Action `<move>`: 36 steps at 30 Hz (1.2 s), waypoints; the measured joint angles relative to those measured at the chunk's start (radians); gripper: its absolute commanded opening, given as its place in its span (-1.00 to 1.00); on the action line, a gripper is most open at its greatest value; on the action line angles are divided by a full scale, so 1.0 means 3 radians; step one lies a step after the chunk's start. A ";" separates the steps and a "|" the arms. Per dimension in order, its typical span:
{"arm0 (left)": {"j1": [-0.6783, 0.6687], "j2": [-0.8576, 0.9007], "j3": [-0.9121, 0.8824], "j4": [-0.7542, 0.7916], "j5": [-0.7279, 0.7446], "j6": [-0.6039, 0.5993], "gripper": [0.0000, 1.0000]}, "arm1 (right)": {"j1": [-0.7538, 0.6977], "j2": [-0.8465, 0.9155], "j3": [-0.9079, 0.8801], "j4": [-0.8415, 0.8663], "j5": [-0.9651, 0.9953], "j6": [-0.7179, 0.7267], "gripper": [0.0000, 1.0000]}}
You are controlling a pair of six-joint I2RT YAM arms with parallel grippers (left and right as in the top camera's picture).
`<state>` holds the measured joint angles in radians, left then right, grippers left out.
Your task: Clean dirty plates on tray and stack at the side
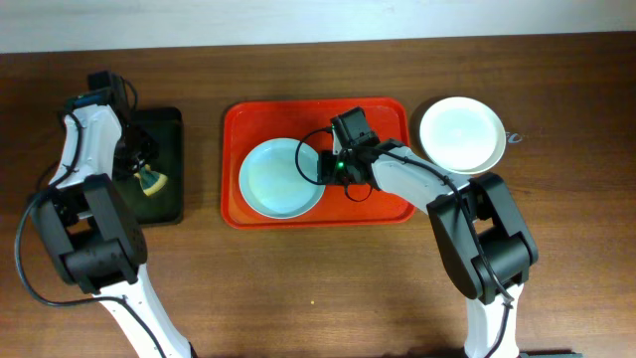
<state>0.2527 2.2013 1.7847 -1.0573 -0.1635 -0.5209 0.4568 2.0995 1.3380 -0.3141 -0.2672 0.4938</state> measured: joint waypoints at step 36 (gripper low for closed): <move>0.0000 -0.0547 0.0715 -0.0593 0.0184 -0.0001 0.99 | 0.1436 -0.0131 0.1648 -0.1619 0.4381 -0.2923 -0.92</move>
<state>0.2527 2.0373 1.9991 -1.2350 -0.1081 -0.5213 0.8875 2.0602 1.8324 -0.7998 1.0470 -0.3832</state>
